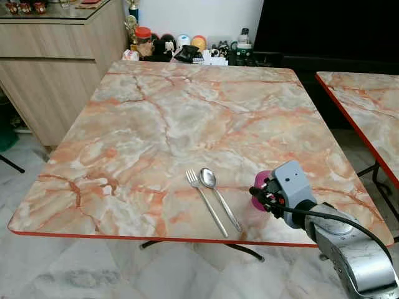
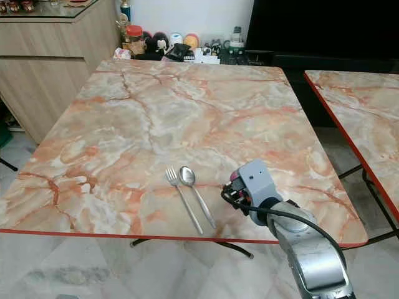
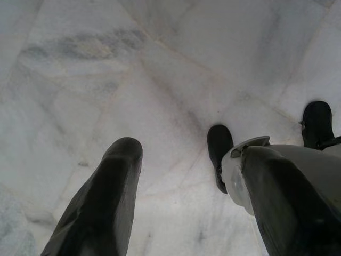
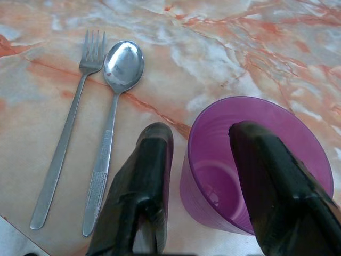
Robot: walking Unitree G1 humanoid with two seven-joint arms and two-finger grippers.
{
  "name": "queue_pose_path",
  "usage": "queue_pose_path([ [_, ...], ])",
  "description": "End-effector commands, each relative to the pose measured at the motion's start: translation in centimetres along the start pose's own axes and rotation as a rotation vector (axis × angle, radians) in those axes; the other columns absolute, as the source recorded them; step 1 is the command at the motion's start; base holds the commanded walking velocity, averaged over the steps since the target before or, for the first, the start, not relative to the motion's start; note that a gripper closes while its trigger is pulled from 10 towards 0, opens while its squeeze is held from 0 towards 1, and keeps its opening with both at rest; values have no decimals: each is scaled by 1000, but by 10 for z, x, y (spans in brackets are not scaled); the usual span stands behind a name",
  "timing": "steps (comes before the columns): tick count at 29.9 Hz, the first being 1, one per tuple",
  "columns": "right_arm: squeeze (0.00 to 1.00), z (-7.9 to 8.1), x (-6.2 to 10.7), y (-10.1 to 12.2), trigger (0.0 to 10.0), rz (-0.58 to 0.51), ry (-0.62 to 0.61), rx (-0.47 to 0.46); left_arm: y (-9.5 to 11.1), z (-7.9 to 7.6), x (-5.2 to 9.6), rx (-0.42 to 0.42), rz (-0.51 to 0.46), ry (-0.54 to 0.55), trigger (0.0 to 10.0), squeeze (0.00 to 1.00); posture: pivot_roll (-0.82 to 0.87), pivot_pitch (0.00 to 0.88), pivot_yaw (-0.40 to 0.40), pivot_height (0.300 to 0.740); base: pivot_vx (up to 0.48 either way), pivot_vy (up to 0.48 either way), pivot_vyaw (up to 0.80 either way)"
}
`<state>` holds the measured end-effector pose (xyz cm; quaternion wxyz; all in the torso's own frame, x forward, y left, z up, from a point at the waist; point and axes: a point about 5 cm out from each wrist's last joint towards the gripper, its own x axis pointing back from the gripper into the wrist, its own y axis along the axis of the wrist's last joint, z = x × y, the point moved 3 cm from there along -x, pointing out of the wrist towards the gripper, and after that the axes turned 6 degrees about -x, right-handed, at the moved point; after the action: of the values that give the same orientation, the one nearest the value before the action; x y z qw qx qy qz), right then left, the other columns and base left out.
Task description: Setting the table
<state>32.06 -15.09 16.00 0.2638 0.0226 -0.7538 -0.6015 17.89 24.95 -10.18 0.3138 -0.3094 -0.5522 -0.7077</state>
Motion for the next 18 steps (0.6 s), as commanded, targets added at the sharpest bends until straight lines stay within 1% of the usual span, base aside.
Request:
queue_pose_path([
  [1, 0, -2, -1, -5, 10000, 14, -9, -4, -13, 0, 3, -9, 46, -4, 10000, 0, -5, 147, -19, 740, 0, 0, 0],
  [14, 0, 0, -2, -8, 10000, 21, -11, -9, -14, 0, 3, -8, 49, -4, 10000, 0, -7, 147, -18, 740, 0, 0, 0],
  [15, 0, -1, -3, -8, 7098, 20, -15, -13, -15, 0, 3, -8, 49, -4, 10000, 0, -7, 147, -18, 740, 0, 0, 0],
  [16, 0, -1, -3, -8, 7098, 20, -16, -14, -15, 0, 3, -8, 49, -4, 10000, 0, -7, 147, -18, 740, 0, 0, 0],
  [17, 0, -1, -3, -8, 980, 20, -14, -13, -15, 0, 3, -8, 50, -4, 10000, 0, -6, 148, -19, 740, 0, 0, 0],
  [18, 0, -1, -3, -8, 0, 21, -13, -13, -15, 0, 3, -8, 50, -4, 10000, 0, -5, 148, -20, 740, 0, 0, 0],
])
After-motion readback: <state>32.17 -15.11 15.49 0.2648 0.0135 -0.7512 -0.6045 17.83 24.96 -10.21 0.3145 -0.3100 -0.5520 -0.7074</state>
